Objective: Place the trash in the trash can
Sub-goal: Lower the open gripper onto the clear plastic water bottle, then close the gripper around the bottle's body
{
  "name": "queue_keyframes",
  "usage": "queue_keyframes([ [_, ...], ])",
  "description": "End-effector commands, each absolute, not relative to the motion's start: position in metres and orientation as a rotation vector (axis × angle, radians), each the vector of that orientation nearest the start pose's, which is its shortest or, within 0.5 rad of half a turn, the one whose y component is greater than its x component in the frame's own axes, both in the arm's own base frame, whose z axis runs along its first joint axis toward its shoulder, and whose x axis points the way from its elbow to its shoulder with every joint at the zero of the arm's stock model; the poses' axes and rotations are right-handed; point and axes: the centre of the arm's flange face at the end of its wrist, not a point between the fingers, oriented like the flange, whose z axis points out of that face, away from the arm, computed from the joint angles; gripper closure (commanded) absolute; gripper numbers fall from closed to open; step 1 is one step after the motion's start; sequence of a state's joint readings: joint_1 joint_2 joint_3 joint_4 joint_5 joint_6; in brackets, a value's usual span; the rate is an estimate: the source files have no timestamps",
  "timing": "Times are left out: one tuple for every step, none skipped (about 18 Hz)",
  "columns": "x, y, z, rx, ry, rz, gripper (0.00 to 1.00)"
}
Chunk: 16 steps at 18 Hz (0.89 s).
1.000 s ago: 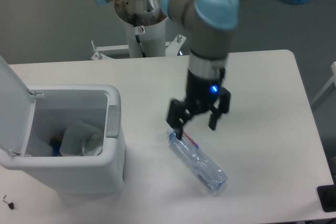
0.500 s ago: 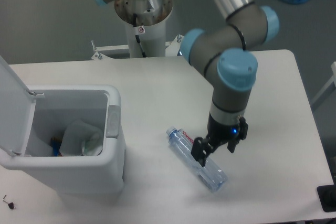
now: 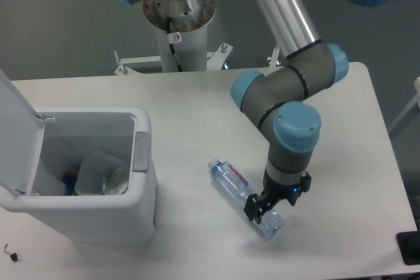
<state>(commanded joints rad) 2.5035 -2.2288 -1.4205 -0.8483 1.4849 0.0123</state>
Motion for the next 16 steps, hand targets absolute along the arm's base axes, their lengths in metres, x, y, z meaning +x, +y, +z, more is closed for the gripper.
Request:
queue_keyframes([
  [-0.495,0.544,0.231,-2.612,-1.285,0.031,0.00],
  [-0.496,0.546,0.229,-2.614,-1.281,0.031,0.00],
  [-0.497,0.547,0.227,-2.616,-1.282,0.030,0.00],
  [-0.498,0.547,0.223,-2.621,-1.282,0.026,0.00],
  [-0.496,0.548,0.218,-2.630,-1.283,0.025,0.00],
  [-0.497,0.548,0.215,-2.636,-1.287,0.034,0.00],
  [-0.498,0.547,0.210,-2.645,-1.293,0.042,0.00],
  [-0.498,0.547,0.208,-2.649,-1.294,0.051,0.00],
  [-0.498,0.547,0.208,-2.649,-1.297,0.053,0.00],
  [-0.499,0.547,0.206,-2.649,-1.300,0.052,0.00],
  [-0.501,0.548,0.200,-2.653,-1.302,0.051,0.00],
  [-0.502,0.548,0.198,-2.656,-1.308,0.061,0.00],
  [-0.502,0.548,0.198,-2.661,-1.309,0.076,0.00],
  [-0.499,0.551,0.197,-2.667,-1.302,0.078,0.00],
  [-0.499,0.552,0.193,-2.672,-1.303,0.079,0.00],
  [-0.498,0.553,0.191,-2.676,-1.305,0.081,0.00],
])
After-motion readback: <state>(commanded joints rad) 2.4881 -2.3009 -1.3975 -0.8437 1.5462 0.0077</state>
